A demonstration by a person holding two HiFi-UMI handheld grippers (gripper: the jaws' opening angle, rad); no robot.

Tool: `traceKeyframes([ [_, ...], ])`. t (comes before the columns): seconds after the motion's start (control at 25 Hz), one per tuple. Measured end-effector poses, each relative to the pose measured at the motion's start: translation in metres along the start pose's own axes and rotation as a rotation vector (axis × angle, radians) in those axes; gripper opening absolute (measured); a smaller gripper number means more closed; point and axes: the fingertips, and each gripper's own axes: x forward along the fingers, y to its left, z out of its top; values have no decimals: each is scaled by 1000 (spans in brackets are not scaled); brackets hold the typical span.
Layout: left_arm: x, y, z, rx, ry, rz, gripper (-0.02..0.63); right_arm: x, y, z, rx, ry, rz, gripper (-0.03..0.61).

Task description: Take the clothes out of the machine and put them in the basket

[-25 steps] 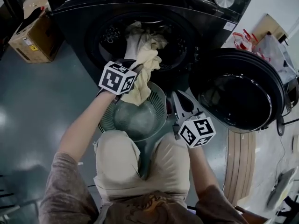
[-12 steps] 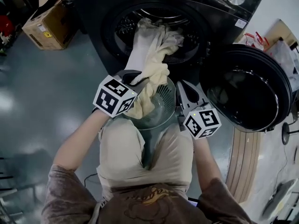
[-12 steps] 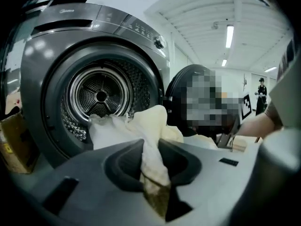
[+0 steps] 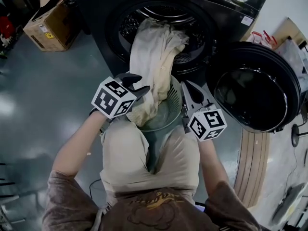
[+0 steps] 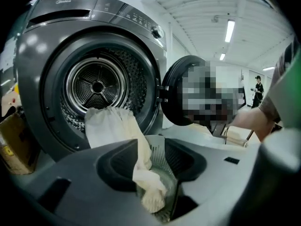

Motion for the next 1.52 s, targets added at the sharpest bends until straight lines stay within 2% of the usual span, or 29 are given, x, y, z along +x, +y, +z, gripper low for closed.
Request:
traceKeyframes([
  [0.16,6,17,10,-17,-43,46,227,-2,-3,1,4,0,-12,-2],
  [0.24,15,29,17,-20,-68,71,273,-2,-4,2,3,0,-17,-2],
  [0.52,78,77,38,-3,-112,128,394,-6,-10,-3,0,13,-50,-2],
  [0.84,166,135,52,-30,-61,155,430,-11,-16,-5,-9,34,-92,-3],
  [1.08,209,174,62,-48,-4,206,443,-15,-20,-12,-9,54,-116,-2],
  [1.28,237,185,56,-27,82,198,443,-18,-27,-16,0,66,-146,-2],
  [1.4,246,186,51,-55,90,175,443,-20,-32,-16,1,65,-160,-3],
  [1.52,248,185,53,-50,93,162,440,-20,-35,-17,2,64,-167,-2],
])
